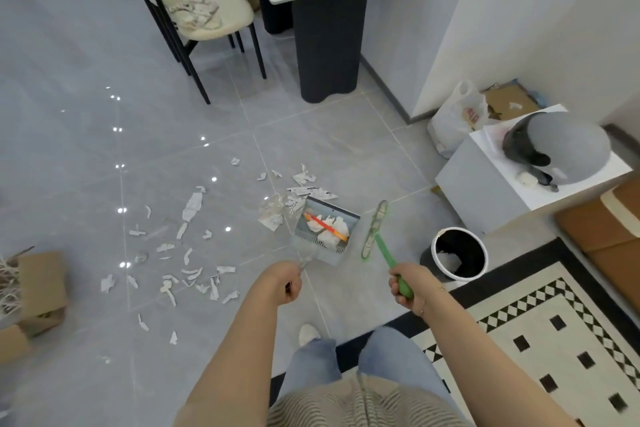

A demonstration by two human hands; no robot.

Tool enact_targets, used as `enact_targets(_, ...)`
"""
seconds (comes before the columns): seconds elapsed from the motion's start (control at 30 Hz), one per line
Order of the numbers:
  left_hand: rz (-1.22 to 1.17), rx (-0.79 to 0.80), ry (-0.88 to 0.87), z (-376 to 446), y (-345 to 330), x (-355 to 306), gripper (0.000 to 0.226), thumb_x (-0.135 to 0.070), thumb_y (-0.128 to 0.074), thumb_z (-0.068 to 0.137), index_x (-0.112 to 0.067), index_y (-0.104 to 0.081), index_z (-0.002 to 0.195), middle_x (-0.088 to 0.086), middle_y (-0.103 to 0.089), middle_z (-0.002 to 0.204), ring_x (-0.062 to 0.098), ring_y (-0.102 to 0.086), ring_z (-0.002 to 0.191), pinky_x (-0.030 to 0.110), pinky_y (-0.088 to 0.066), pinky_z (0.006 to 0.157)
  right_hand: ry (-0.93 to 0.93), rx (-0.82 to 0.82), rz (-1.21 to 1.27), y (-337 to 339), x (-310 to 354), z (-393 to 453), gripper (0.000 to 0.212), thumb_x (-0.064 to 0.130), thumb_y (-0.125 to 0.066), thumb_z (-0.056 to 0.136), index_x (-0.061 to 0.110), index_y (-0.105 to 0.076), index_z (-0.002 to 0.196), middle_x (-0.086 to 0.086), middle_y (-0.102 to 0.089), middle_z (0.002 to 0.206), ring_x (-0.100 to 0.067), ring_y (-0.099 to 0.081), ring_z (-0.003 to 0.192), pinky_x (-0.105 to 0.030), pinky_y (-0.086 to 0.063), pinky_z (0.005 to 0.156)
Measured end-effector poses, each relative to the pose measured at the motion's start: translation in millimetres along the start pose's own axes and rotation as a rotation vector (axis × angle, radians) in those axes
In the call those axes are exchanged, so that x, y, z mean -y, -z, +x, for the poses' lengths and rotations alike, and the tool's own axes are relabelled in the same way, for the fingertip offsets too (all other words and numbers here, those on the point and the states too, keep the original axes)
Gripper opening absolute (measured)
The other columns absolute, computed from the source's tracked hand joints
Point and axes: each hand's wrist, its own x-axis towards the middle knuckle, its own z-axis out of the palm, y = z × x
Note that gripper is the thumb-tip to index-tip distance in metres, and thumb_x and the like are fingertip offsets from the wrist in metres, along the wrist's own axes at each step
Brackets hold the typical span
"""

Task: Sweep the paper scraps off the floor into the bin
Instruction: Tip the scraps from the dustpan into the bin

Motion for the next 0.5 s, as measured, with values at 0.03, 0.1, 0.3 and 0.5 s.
enact_targets(0.03, -0.002, -0.002, -0.001, -7, -4, 6, 0.033, -0.005, -0.031, 0.098, -0.008, -0.039, 0.067, -0.001, -0.031, 0.028, 0.006, -0.026, 0.017, 0.002, -0.02, 0.029, -0.004, 0.007, 0.009, 5, -2, -1, 0.014, 0.003, -0.042, 0.094, 0.009, -0.046, 0.082, -0.004, -0.043, 0.059, -0.006, -0.04, 0.024, -0.012, -0.028, 0.027)
enact_targets(0.1, 0.016, -0.024, -0.006, -13, -12, 20, 0.032, -0.002, -0.031, 0.097, -0.007, -0.041, 0.067, -0.002, -0.031, 0.028, 0.006, -0.025, 0.017, 0.003, -0.019, 0.029, -0.004, 0.021, 0.03, 19, -7, -5, 0.015, 0.003, -0.041, 0.094, 0.01, -0.044, 0.081, -0.004, -0.043, 0.059, -0.006, -0.04, 0.023, -0.01, -0.027, 0.028)
enact_targets(0.3, -0.02, -0.057, -0.014, -59, -68, 80, 0.033, -0.007, -0.035, 0.099, -0.006, -0.045, 0.068, -0.002, -0.034, 0.028, 0.005, -0.026, 0.017, 0.005, -0.018, 0.026, 0.021, 0.071, 0.01, 91, -37, -34, 0.014, 0.004, -0.042, 0.095, 0.009, -0.045, 0.081, -0.004, -0.043, 0.057, -0.006, -0.04, 0.024, -0.011, -0.026, 0.028)
enact_targets(0.5, -0.082, -0.065, -0.043, -106, -127, 136, 0.029, -0.009, -0.04, 0.1, -0.006, -0.048, 0.072, -0.002, -0.035, 0.028, 0.004, -0.027, 0.017, 0.007, -0.019, 0.024, 0.017, 0.093, -0.045, 165, -77, -72, 0.01, 0.007, -0.047, 0.095, 0.007, -0.051, 0.086, -0.004, -0.047, 0.058, -0.007, -0.041, 0.029, -0.013, -0.029, 0.029)
